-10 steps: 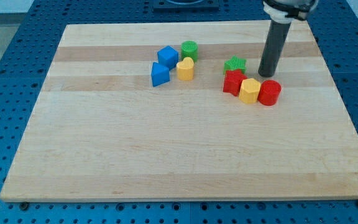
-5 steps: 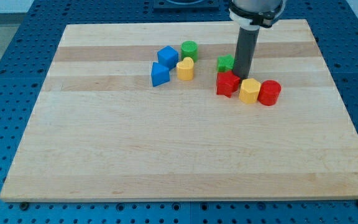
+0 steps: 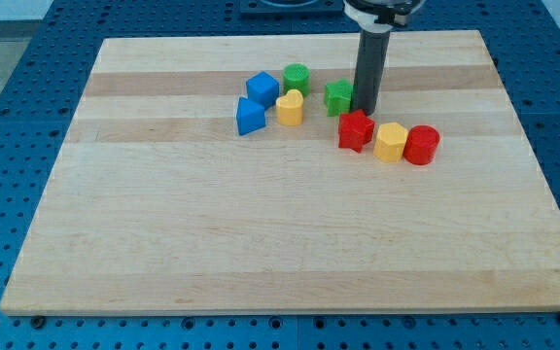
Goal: Drag the green star at the bottom right of the green circle
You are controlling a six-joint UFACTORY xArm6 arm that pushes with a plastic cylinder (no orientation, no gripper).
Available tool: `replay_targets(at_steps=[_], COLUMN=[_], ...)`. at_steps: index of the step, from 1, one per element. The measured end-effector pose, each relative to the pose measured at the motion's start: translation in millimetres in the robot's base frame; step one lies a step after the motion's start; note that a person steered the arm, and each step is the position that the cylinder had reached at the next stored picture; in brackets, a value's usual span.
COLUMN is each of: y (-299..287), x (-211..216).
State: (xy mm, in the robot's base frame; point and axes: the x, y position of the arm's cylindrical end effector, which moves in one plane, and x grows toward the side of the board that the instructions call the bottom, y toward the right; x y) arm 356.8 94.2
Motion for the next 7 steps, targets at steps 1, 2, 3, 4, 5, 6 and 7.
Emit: replay_targets(at_steps=[1,2,3,4,5,6,7], y=[0,0,0,-1,-1,-7,-7], x=[2,6,6,3,-4,-10,-14])
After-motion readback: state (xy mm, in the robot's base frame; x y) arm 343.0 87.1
